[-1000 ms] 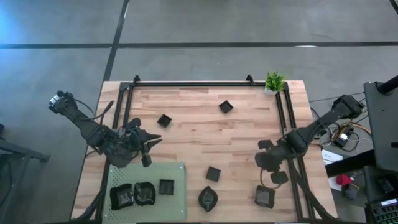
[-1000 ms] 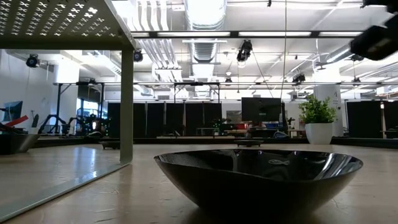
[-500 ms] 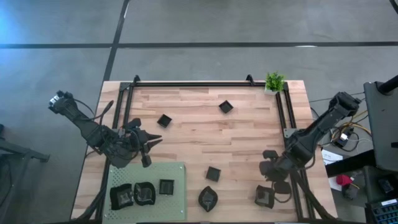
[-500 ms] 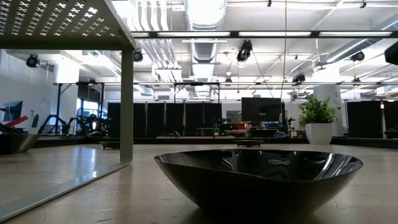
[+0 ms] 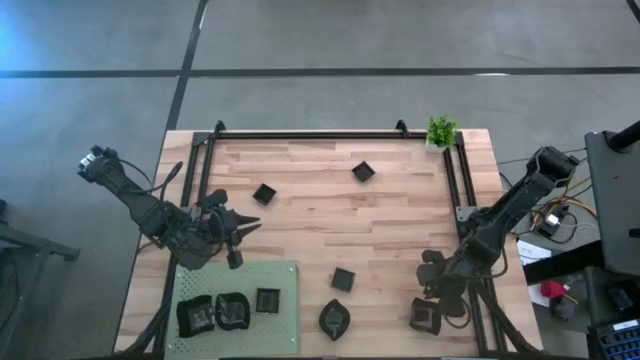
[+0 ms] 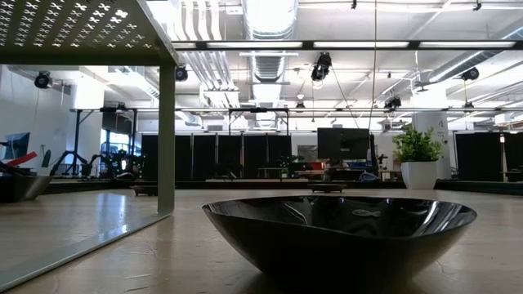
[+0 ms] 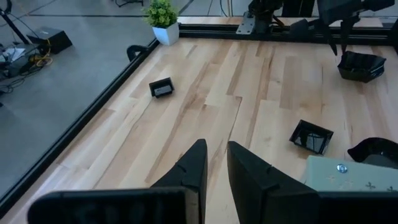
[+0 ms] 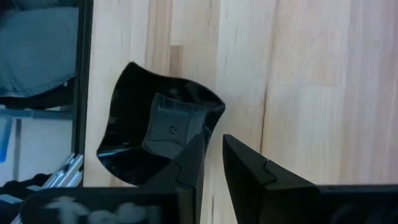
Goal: Pick & Place Mini shaped plates
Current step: Stack the black distorted square plate on top of the other black distorted square plate on the shelf
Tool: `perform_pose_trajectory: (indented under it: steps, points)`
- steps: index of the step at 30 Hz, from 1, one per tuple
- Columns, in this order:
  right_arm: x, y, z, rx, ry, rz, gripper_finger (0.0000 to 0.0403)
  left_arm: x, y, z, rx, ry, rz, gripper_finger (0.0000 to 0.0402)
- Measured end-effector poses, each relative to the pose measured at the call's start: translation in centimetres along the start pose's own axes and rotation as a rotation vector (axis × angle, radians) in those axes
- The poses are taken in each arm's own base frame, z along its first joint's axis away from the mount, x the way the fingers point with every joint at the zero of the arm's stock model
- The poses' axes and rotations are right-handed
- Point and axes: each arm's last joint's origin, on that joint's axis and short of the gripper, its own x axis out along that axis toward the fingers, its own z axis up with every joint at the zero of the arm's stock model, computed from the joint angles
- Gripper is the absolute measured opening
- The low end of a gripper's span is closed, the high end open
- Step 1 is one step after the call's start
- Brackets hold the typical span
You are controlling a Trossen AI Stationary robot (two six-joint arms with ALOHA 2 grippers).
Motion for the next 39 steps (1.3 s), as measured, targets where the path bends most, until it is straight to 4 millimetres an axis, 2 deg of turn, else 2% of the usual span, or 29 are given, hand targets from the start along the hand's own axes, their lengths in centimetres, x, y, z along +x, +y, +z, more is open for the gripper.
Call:
perform_pose_trajectory:
  steps: [16,22,26,39]
  points:
    - [1.0,-0.4,-0.9,-0.018,-0.097,-0.017,0.0057,0.0,0.0,0.0,0.031,0.0,0.0,0.0058]
    - [1.0,0.2,-0.7,-0.022,-0.136,0.039,0.0057,0.0,0.0,0.0,0.031,0.0,0.0,0.0058]
    - [1.1,0.1,-0.9,-0.027,-0.132,0.034,0.0057,0.0,0.0,0.0,0.031,0.0,0.0,0.0058]
    - [3.2,0.0,-1.3,-0.056,-0.068,-0.055,0.0057,0.0,0.0,-0.1,0.027,0.002,-0.001,0.0058]
